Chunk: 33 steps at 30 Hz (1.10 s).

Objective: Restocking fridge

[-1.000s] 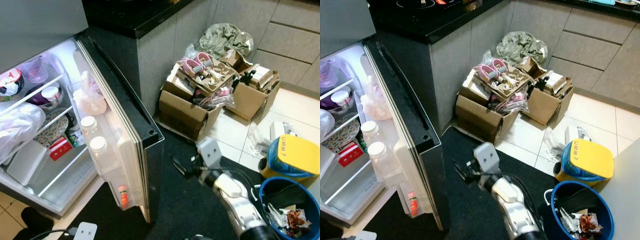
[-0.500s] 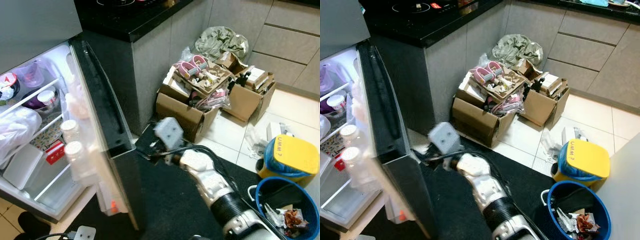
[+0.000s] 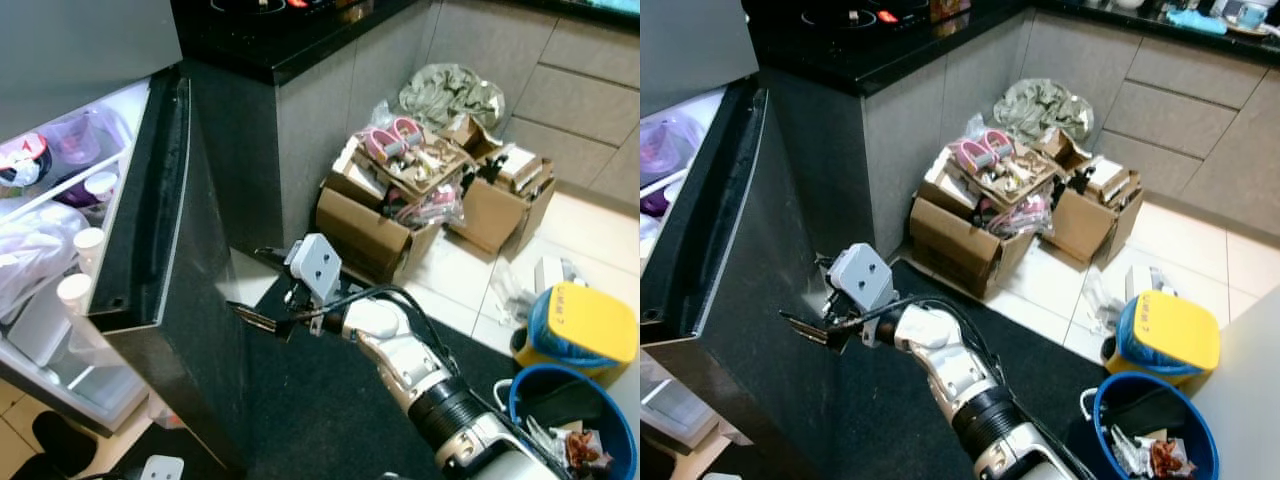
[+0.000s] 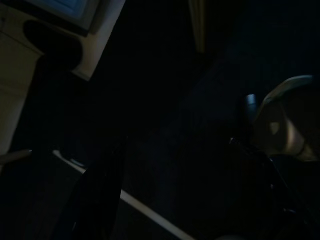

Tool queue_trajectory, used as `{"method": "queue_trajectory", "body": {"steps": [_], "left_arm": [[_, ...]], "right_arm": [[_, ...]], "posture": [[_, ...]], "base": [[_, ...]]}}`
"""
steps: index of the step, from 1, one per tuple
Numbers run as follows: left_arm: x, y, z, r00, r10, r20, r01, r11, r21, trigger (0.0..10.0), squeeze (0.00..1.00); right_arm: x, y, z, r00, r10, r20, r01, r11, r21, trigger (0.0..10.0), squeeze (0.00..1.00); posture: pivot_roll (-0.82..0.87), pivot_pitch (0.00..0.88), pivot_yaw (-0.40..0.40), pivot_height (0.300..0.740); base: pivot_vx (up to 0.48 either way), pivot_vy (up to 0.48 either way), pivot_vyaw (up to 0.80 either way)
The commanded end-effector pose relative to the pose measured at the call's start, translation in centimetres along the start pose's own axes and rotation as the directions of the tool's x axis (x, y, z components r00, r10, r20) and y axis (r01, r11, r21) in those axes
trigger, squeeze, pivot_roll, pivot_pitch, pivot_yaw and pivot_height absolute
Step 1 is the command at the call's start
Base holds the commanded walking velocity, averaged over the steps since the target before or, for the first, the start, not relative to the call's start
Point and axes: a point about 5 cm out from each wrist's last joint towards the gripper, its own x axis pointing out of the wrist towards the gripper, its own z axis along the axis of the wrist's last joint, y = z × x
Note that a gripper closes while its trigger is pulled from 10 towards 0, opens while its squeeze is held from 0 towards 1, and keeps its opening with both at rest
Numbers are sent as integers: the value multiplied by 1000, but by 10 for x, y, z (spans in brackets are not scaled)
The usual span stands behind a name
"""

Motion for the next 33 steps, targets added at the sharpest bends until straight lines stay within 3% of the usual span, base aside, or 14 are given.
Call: {"method": "queue_trajectory", "body": {"steps": [1, 3, 4, 6, 7, 8, 10, 12, 13, 15, 19, 22, 25, 33], "left_arm": [[-1, -4, -4, 1000, -12, -4, 12, 1000, -23, 10000, 0], [-1, -6, -3, 999, -45, 1, 45, 998, -44, 10000, 0], [-1, -8, -2, 997, -82, 8, 82, 996, -42, 10000, 0], [-1, -8, -2, 997, -82, 8, 82, 996, -42, 10000, 0], [-1, -10, -1, 992, -123, 16, 124, 992, -38, 10000, 0], [-1, -10, -1, 992, -123, 16, 124, 992, -38, 10000, 0], [-1, -14, 4, 977, -211, 28, 210, 977, 30, 10000, 0], [0, -17, 7, 962, -272, 30, 266, 956, 126, 10000, 0], [0, -17, 7, 962, -272, 30, 266, 956, 126, 10000, 0], [0, -18, 11, 957, -288, 42, 272, 936, 225, 10000, 0], [0, -18, 17, 955, -286, 76, 247, 912, 328, 10000, 0], [-1, -21, 25, 937, -326, 123, 238, 856, 459, 10000, 0], [-2, -22, 29, 924, -355, 142, 238, 824, 514, 10000, 0], [-4, -26, 34, 899, -391, 199, 239, 817, 524, 10000, 0]], "right_arm": [[-9, -2, -18, 997, -58, -55, 61, 997, 41, 10000, 0], [-38, -23, -46, 962, -217, -168, 223, 975, 20, 10000, 0], [-57, -36, -65, 910, -330, -250, 335, 942, -24, 10000, 0], [-57, -36, -65, 910, -330, -250, 335, 942, -24, 10000, 0], [-76, -47, -80, 848, -426, -316, 429, 901, -62, 10000, 0], [-76, -47, -80, 848, -426, -316, 429, 901, -62, 10000, 0], [-115, -63, -106, 702, -573, -423, 580, 804, -128, 10000, 0], [-140, -71, -119, 598, -647, -473, 667, 729, -153, 10000, 0], [-140, -71, -119, 598, -647, -473, 667, 729, -153, 10000, 0], [-154, -76, -124, 547, -678, -492, 712, 685, -152, 10000, 0], [-161, -79, -124, 527, -695, -489, 734, 663, -150, 10000, 0], [-162, -83, -122, 515, -712, -478, 747, 646, -157, 10000, 0], [-158, -84, -122, 511, -720, -470, 750, 641, -166, 10000, 0], [-154, -81, -123, 520, -717, -464, 749, 644, -155, 10000, 0]], "posture": [[60, 43, -43, 740], [45, 46, -41, 740], [45, 46, -41, 740], [45, 46, -41, 740], [42, 49, -40, 740], [42, 49, -40, 740], [42, 54, -37, 740], [44, 59, -34, 740], [44, 59, -34, 740], [47, 63, -30, 740], [53, 68, -31, 740], [57, 69, -34, 740], [54, 68, -33, 740], [47, 68, -30, 740]], "base": [[0, 0, 0], [0, 0, 0], [0, 0, 0], [0, 0, 0], [0, 0, 0], [0, 0, 0], [0, 0, 0], [0, 0, 0], [0, 0, 0], [0, 0, 0], [0, 0, 0], [0, 0, 0], [0, 0, 0], [0, 0, 0]]}}
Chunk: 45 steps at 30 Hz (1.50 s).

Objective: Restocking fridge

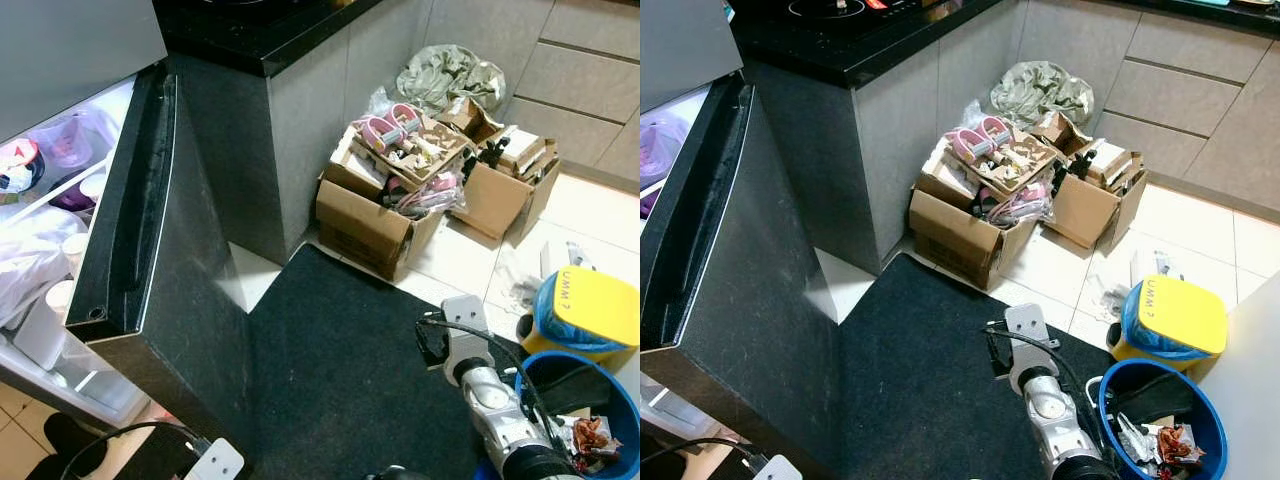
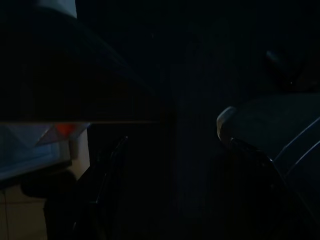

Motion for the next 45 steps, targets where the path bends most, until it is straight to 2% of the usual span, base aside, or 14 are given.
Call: {"method": "queue_trajectory", "body": {"steps": [1, 2, 3, 6, 12, 24, 30, 34, 37, 38, 40, 41, 44, 45], "left_arm": [[-4, 1, -4, 1000, -8, 0, 8, 999, 39, 10000, 0], [-4, 1, -4, 1000, -8, 0, 8, 999, 39, 10000, 0], [-1, 15, 35, 976, -2, 217, -16, 997, 80, 10000, 0], [-31, 29, 123, 825, -88, 558, -74, 963, 260, 10000, 0], [-40, 32, 112, 849, -152, 506, -92, 901, 425, 10000, 0], [-39, 41, 137, 842, 99, 531, -186, 976, 113, 10000, 0], [-22, 73, 136, 778, 422, 465, -460, 887, -35, 10000, 0], [-26, 84, 132, 767, 488, 417, -528, 849, -24, 10000, 0], [-42, 126, 112, 681, 669, 299, -706, 707, 27, 10000, 0], [-42, 126, 112, 681, 669, 299, -706, 707, 27, 10000, 0], [-61, 165, 97, 554, 804, 218, -830, 554, 69, 10000, 0], [-61, 165, 97, 554, 804, 218, -830, 554, 69, 10000, 0], [-105, 224, 79, 270, 957, 105, -959, 258, 115, 10000, 0], [-114, 234, 76, 213, 973, 86, -972, 202, 118, 10000, 0]], "right_arm": [[-2, -1, -5, 1000, -9, -12, 9, 1000, 12, 10000, 0], [-2, -1, -5, 1000, -9, -12, 9, 1000, 12, 10000, 0], [-2, -1, -6, 1000, -8, -13, 8, 1000, 12, 10000, 0], [-2, -1, -6, 1000, -7, -11, 8, 1000, 12, 10000, 0], [-1, 0, -6, 1000, -8, -10, 8, 1000, 14, 10000, 0], [-1, 0, -7, 1000, -7, -8, 7, 1000, 14, 10000, 0], [0, 0, -5, 1000, -6, 0, 6, 1000, 15, 10000, 0], [0, -1, -5, 1000, -7, 1, 7, 1000, 16, 10000, 0], [0, -1, -6, 1000, -9, 0, 9, 1000, 17, 10000, 0], [0, -1, -6, 1000, -9, 0, 9, 1000, 17, 10000, 0], [0, -1, -6, 1000, -8, 0, 8, 1000, 17, 10000, 0], [0, -1, -6, 1000, -8, 0, 8, 1000, 17, 10000, 0], [0, 0, -6, 1000, -5, 2, 5, 1000, 17, 10000, 0], [0, 0, -6, 1000, -5, 2, 5, 1000, 17, 10000, 0]], "posture": [[47, 68, -30, 740], [47, 68, -30, 740], [47, 68, -30, 740], [45, 69, -30, 740], [55, 72, -31, 740], [46, 65, -33, 740], [40, 63, -34, 740], [41, 64, -33, 740], [45, 64, -31, 740], [45, 64, -31, 740], [47, 63, -32, 740], [47, 63, -32, 740], [46, 60, -32, 740], [46, 60, -32, 740]], "base": [[0, 0, 0], [0, 0, 0], [0, 0, 0], [0, 0, 0], [0, 0, 0], [0, 0, 0], [0, 0, 0], [0, 0, 0], [0, 0, 0], [0, 0, 0], [0, 0, 0], [0, 0, 0], [0, 0, 0], [0, 0, 0]]}}
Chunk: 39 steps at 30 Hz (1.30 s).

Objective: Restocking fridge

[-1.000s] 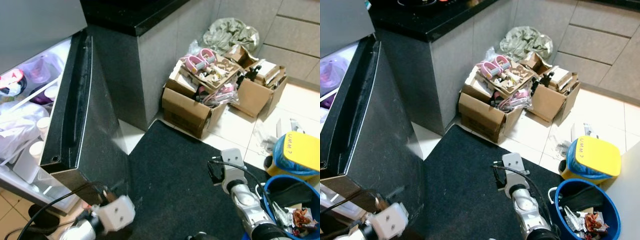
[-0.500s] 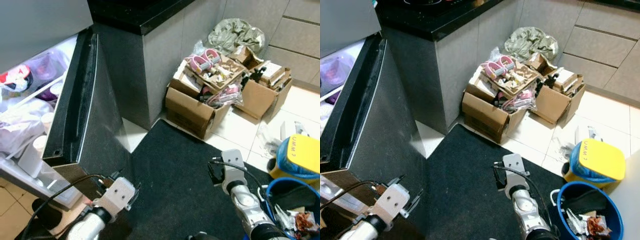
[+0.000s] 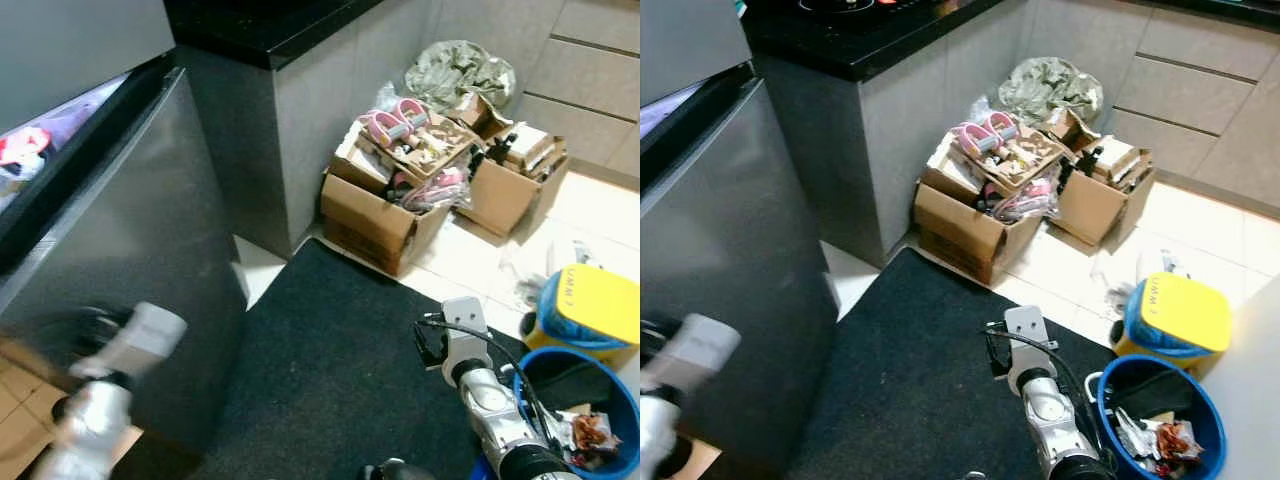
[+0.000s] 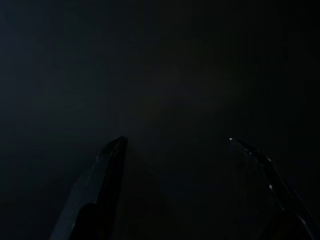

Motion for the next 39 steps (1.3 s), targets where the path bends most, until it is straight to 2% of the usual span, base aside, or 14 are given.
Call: {"method": "queue_trajectory", "body": {"steps": [1, 4, 7, 12, 14, 15, 19, 22, 24, 25, 27, 36, 37, 39], "left_arm": [[7, 33, -22, 982, 160, -100, -157, 987, 37, 10000, 0], [16, 49, -24, 966, 224, -126, -222, 975, 29, 10000, 0], [17, 37, -14, 983, 162, -86, -163, 987, 4, 10000, 0], [-1, -14, 4, 1000, -16, 18, 17, 1000, -17, 10000, 0], [-1, -14, 4, 1000, -16, 18, 17, 1000, -17, 10000, 0], [-16, -41, 3, 995, -102, 5, 102, 994, -50, 10000, 0], [-30, -61, -3, 984, -172, -51, 165, 979, -119, 10000, 0], [-49, -86, -16, 937, -311, -162, 259, 925, -277, 10000, 0], [-71, -111, -27, 860, -454, -233, 311, 828, -467, 10000, 0], [-71, -111, -27, 860, -454, -233, 311, 828, -467, 10000, 0], [-87, -123, -33, 817, -507, -276, 267, 756, -598, 10000, 0], [-96, -135, -27, 795, -553, -248, 254, 675, -693, 10000, 0], [-93, -141, -8, 797, -583, -158, 305, 614, -728, 10000, 0], [-91, -143, 0, 798, -591, -121, 323, 589, -741, 10000, 0]], "right_arm": [[-1, -1, -3, 1000, -2, -7, 2, 1000, -1, 10000, 0], [-1, -2, -3, 1000, -3, -5, 3, 1000, 0, 10000, 0], [-1, -3, -2, 1000, -5, -2, 5, 1000, 1, 10000, 0], [-1, -4, -3, 1000, -9, -1, 9, 1000, 0, 10000, 0], [-1, -4, -3, 1000, -9, -1, 9, 1000, 0, 10000, 0], [-2, -6, -3, 1000, -8, -2, 8, 1000, -4, 10000, 0], [-2, -7, -4, 1000, -7, -5, 7, 1000, -9, 10000, 0], [-3, -6, -9, 1000, 3, -21, -3, 999, -33, 10000, 0], [-8, -4, -24, 997, 21, -70, -26, 997, -69, 10000, 0], [-8, -4, -24, 997, 21, -70, -26, 997, -69, 10000, 0], [-18, -7, -47, 988, 12, -151, -24, 997, -75, 10000, 0], [-49, -24, -94, 958, -66, -278, 76, 997, 26, 10000, 0], [-46, -25, -86, 974, -76, -215, 96, 992, 86, 10000, 0], [-45, -25, -82, 979, -78, -187, 99, 990, 103, 10000, 0]], "posture": [[46, 60, -32, 740], [47, 59, -30, 740], [41, 56, -27, 740], [34, 55, -34, 740], [34, 55, -34, 740], [33, 54, -37, 740], [33, 54, -38, 740], [34, 55, -40, 740], [30, 54, -46, 740], [30, 54, -46, 740], [27, 52, -51, 740], [26, 48, -47, 740], [26, 39, -34, 740], [26, 39, -34, 740]], "base": [[0, 0, 0], [0, 0, 0], [0, 0, 0], [0, 0, 0], [0, 0, 0], [0, 0, 0], [0, 0, 0], [0, 0, 0], [0, 0, 0], [0, 0, 0], [0, 0, 0], [0, 0, 0], [0, 0, 0], [0, 0, 0]]}}
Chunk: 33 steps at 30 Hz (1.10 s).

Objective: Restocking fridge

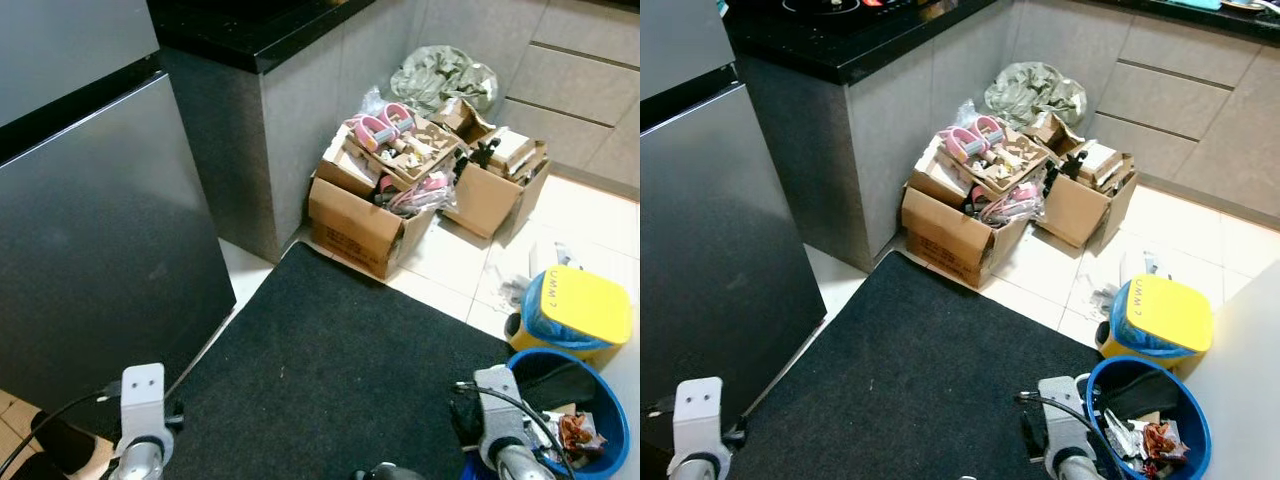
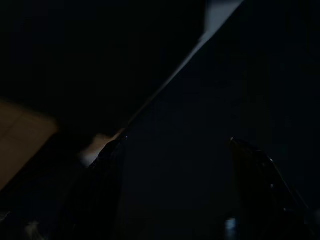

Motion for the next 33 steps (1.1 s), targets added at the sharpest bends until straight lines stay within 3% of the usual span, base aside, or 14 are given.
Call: {"method": "queue_trajectory", "body": {"steps": [1, 4, 7, 15, 25, 33], "left_arm": [[1, -20, 8, 996, -76, 42, 78, 996, -44, 10000, 0], [3, -32, 21, 990, -110, 84, 117, 990, -77, 10000, 0], [4, -35, 20, 990, -112, 83, 117, 991, -59, 10000, 0], [-2, -32, 5, 993, -115, 39, 115, 993, -19, 10000, 0], [-2, -37, 9, 992, -122, 42, 122, 993, 1, 10000, 0], [-3, -32, 6, 993, -109, 39, 109, 994, 6, 10000, 0]], "right_arm": [[3, 2, 19, 995, -3, 101, -3, 998, 56, 10000, 0], [6, 8, 36, 985, 4, 172, -20, 995, 95, 10000, 0], [8, 13, 41, 981, 23, 190, -40, 995, 86, 10000, 0], [7, 10, 36, 986, 1, 169, -14, 997, 74, 10000, 0], [7, 6, 38, 984, -21, 178, 2, 995, 102, 10000, 0], [9, 5, 40, 985, -40, 169, 24, 995, 94, 10000, 0]], "posture": [[29, 32, -30, 740], [31, 26, -33, 740], [26, 26, -33, 740], [9, 35, -28, 740], [16, 42, -29, 740], [27, 34, -29, 740]], "base": [[0, 0, 0], [0, 0, 0], [0, 0, 0], [0, 0, 0], [0, 0, 0], [0, 0, 766]]}}
